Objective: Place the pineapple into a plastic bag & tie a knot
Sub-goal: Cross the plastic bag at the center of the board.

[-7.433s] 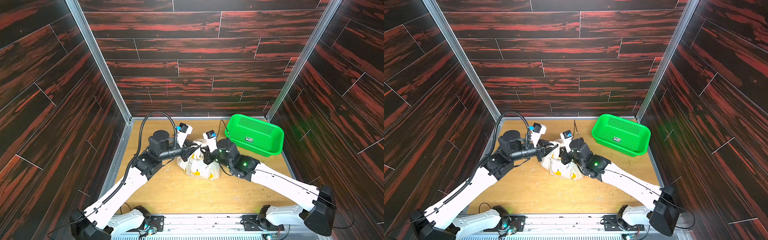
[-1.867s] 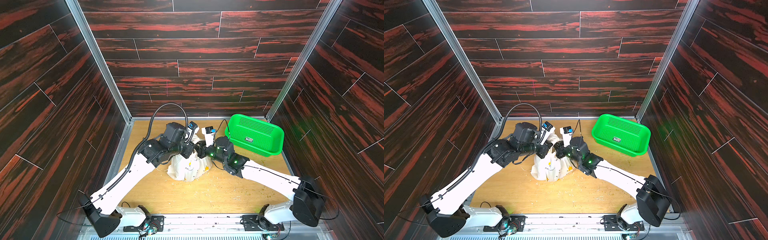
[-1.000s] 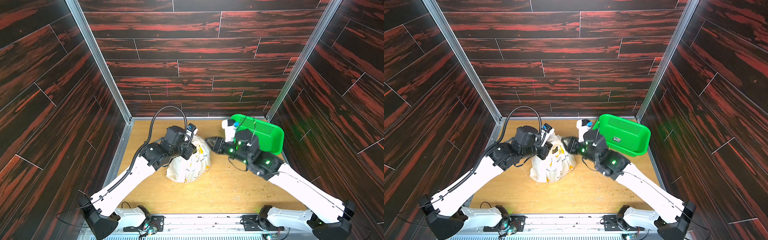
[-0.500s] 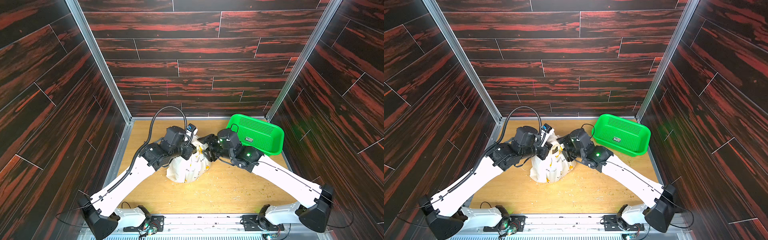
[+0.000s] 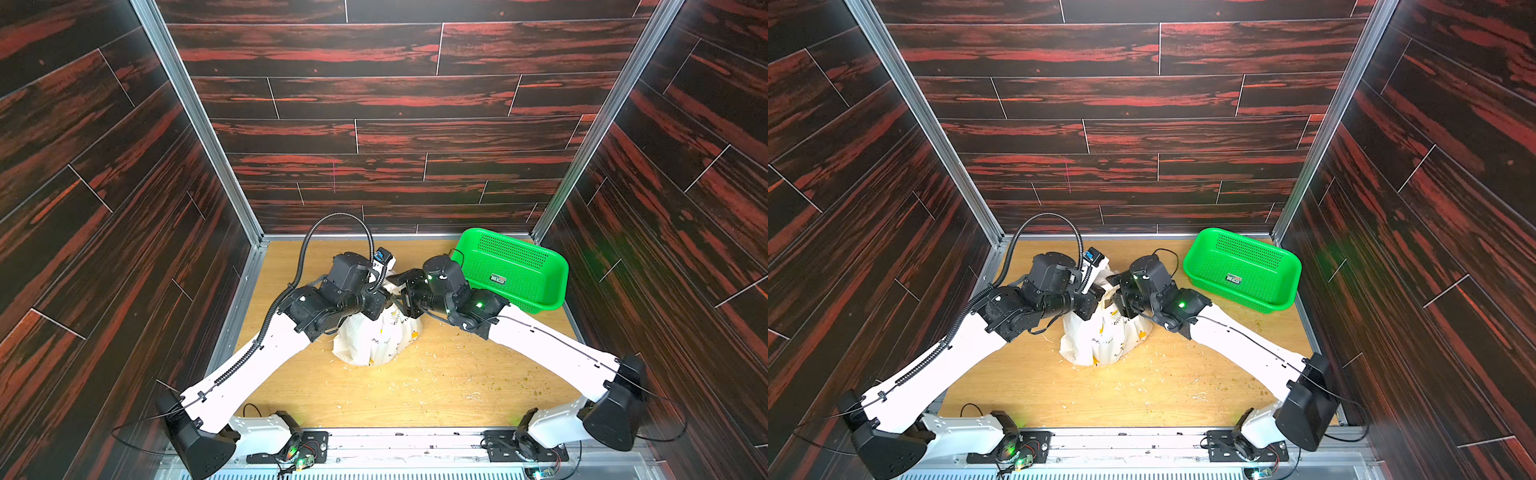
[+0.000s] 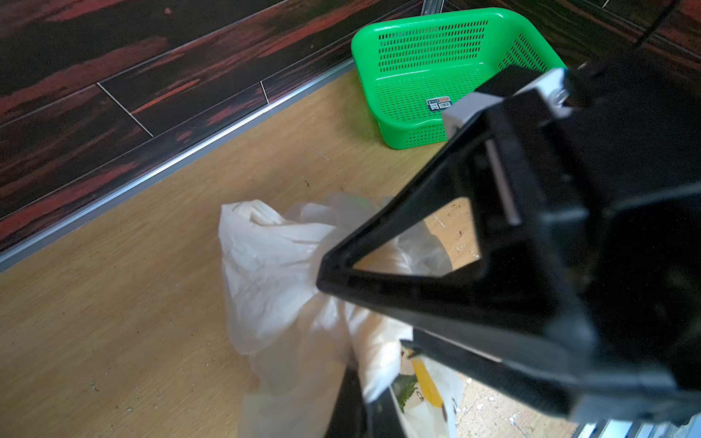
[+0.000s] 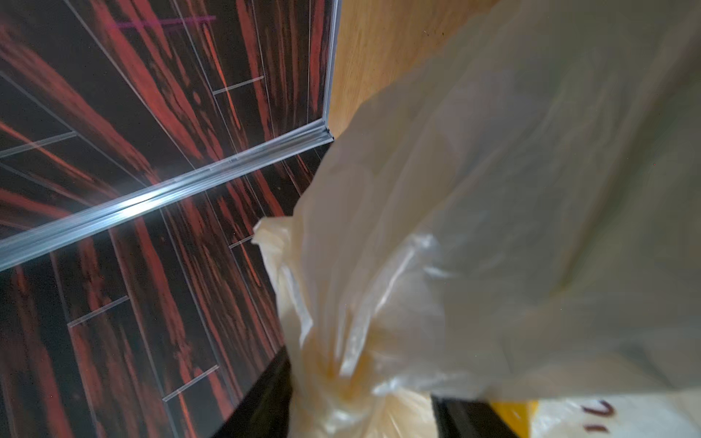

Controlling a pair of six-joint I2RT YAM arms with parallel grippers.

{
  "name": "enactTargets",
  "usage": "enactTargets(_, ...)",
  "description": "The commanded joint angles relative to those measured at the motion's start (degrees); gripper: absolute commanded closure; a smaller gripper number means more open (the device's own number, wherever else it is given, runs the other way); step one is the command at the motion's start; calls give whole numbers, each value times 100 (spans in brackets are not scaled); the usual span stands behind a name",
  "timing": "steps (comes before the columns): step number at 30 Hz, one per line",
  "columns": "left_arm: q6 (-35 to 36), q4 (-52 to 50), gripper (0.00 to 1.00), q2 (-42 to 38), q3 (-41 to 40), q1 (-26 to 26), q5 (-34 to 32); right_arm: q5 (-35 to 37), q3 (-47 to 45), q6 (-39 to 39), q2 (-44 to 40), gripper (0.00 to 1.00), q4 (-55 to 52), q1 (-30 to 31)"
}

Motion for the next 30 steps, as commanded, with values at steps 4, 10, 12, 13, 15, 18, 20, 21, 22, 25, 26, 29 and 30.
enactTargets(4, 61, -89, 100, -206, -50, 2, 39, 76, 225, -83, 82, 50, 168, -27)
enactTargets(10, 60, -108, 100, -202, -32, 2, 82, 134, 240, -86, 197, 60, 260, -50)
enactTargets(12, 63, -117, 100, -210, -23, 0, 100, 160, 238, -111, 222, 62, 285, -71)
enactTargets(13, 70, -131, 100, -210, -12, -2, 113, 156, 250, -108, 253, 62, 307, -88)
enactTargets(15, 77, -147, 100, -210, -14, 0, 141, 126, 263, -122, 319, 62, 318, -102)
enactTargets(18, 82, -179, 100, -223, -6, -1, 164, 157, 277, -151, 379, 65, 387, -107)
enactTargets(20, 86, -204, 100, -230, -6, -3, 209, 135, 287, -151, 432, 65, 446, -128)
enactTargets(21, 90, -207, 100, -241, -14, -3, 223, 131, 305, -152, 458, 66, 453, -133)
enactTargets(22, 88, -219, 100, -238, -6, 0, 255, 126, 322, -163, 480, 68, 483, -136)
enactTargets(25, 87, -257, 100, -256, 3, -2, 305, 145, 366, -210, 538, 77, 531, -142)
enactTargets(26, 86, -282, 100, -263, 3, -2, 328, 157, 355, -229, 540, 82, 572, -139)
enactTargets(29, 93, -402, 100, -336, 12, -1, 542, 229, 254, -328, 490, 95, 714, -142)
enactTargets(30, 98, -438, 100, -370, 8, -9, 662, 269, 211, -384, 462, 98, 777, -141)
